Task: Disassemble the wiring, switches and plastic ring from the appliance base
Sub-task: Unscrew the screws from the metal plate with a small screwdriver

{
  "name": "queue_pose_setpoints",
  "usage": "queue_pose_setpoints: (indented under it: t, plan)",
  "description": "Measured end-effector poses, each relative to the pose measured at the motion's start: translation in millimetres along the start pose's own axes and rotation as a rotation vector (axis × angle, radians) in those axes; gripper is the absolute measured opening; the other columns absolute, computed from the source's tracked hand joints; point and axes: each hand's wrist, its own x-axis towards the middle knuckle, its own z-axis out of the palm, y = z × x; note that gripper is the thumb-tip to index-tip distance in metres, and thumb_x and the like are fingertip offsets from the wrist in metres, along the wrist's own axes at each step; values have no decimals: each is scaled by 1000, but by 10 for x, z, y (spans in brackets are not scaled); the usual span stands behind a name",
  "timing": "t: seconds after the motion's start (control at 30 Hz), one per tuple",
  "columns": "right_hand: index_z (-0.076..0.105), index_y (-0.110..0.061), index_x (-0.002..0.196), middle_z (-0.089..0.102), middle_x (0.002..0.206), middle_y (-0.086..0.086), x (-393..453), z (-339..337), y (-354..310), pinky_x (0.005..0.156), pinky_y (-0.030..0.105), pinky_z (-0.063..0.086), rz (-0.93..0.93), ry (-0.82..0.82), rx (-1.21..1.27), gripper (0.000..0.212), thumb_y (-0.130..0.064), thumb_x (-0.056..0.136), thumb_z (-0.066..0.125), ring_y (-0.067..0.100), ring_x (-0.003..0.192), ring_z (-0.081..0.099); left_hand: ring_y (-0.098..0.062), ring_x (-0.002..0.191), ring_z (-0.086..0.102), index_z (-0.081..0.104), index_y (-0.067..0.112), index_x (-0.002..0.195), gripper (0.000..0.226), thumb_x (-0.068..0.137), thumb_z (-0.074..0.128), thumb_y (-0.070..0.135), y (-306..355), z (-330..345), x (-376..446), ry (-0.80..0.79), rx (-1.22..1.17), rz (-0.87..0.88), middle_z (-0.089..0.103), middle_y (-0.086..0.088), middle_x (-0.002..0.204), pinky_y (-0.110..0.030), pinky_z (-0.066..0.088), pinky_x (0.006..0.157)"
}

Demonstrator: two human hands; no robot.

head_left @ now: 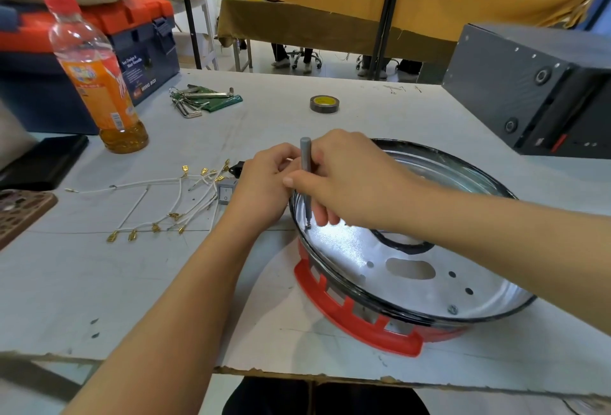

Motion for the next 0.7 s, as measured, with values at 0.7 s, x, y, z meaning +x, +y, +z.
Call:
queue_pose_setpoints:
  t: [0.7]
  plan:
    - [59,-6,82,67,66,7,-17,-335,-135,61,14,41,-100,-359,77,21,-17,98,50,8,57,51,-42,77,64,65,1,85,17,89,51,10,50,-19,2,-33,-20,-43,66,-27,77,-55,52,72]
